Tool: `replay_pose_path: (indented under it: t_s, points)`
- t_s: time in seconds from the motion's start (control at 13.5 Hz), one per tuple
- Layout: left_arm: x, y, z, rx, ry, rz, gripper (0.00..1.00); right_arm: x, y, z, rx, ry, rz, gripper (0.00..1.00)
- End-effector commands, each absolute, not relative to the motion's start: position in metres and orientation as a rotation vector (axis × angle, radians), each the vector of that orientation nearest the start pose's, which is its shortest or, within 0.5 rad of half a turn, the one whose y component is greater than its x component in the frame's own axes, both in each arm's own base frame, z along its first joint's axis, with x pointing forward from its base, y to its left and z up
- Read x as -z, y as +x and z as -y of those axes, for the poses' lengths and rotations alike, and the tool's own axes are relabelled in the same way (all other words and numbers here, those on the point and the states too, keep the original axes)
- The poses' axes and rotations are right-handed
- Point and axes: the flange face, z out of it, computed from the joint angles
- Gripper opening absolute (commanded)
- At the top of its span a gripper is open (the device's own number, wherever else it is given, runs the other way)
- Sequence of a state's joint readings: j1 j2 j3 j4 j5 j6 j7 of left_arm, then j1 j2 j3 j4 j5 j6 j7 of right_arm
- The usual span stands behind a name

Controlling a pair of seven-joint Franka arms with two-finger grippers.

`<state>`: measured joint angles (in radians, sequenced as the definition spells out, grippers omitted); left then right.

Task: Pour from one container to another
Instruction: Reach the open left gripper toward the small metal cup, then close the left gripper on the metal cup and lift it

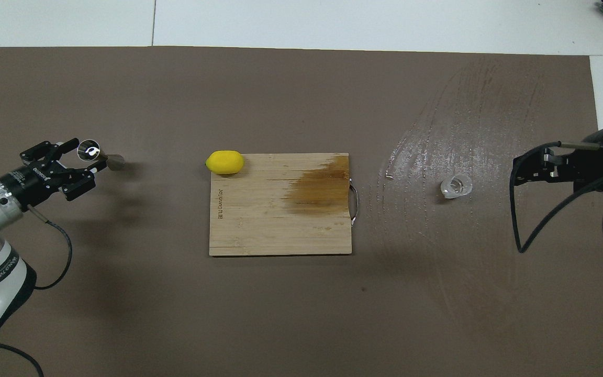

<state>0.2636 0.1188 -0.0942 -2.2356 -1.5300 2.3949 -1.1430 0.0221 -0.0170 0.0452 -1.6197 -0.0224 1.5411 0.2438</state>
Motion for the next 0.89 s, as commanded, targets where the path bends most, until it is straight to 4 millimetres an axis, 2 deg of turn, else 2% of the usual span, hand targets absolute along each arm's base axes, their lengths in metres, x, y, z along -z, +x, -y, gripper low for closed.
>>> replay_pose_path:
  t_s: [0.0, 0.22, 0.44, 0.52, 0.59, 0.67, 0.74, 0.81]
  points:
    - [-0.3197, 0.548, -0.0859, 0.523, 0.652, -2.073, 0.88, -0.6094, 0.5394, -0.0311, -0.08, -3.171, -0.248, 1.0]
    - [-0.3166, 0.5491, -0.087, 0.516, 0.664, -2.07, 0.86, -0.6094, 0.5394, -0.0311, -0.08, -3.171, -0.248, 1.0]
    - [-0.3197, 0.5521, -0.0867, 0.512, 0.669, -2.062, 0.79, -0.6094, 0.5395, -0.0303, -0.08, -3.171, -0.251, 1.0]
    - [-0.3199, 0.5536, -0.0861, 0.512, 0.671, -2.06, 0.69, -0.6094, 0.5395, -0.0303, -0.08, -3.171, -0.251, 1.0]
    - [-0.3204, 0.5545, -0.0863, 0.511, 0.672, -2.058, 0.5, -0.6094, 0.5395, -0.0303, -0.08, -3.171, -0.251, 1.0]
    - [-0.321, 0.555, -0.0863, 0.507, 0.677, -2.055, 0.18, -0.6094, 0.5394, -0.0311, -0.08, -3.171, -0.248, 1.0]
    - [-0.3211, 0.555, -0.0863, 0.495, 0.699, -2.046, 0.0, -0.6094, 0.5394, -0.0311, -0.08, -3.171, -0.248, 1.0]
    - [-0.3224, 0.556, -0.0857, 0.483, 0.719, -2.035, 0.0, -0.6094, 0.5394, -0.0311, -0.08, -3.171, -0.248, 1.0]
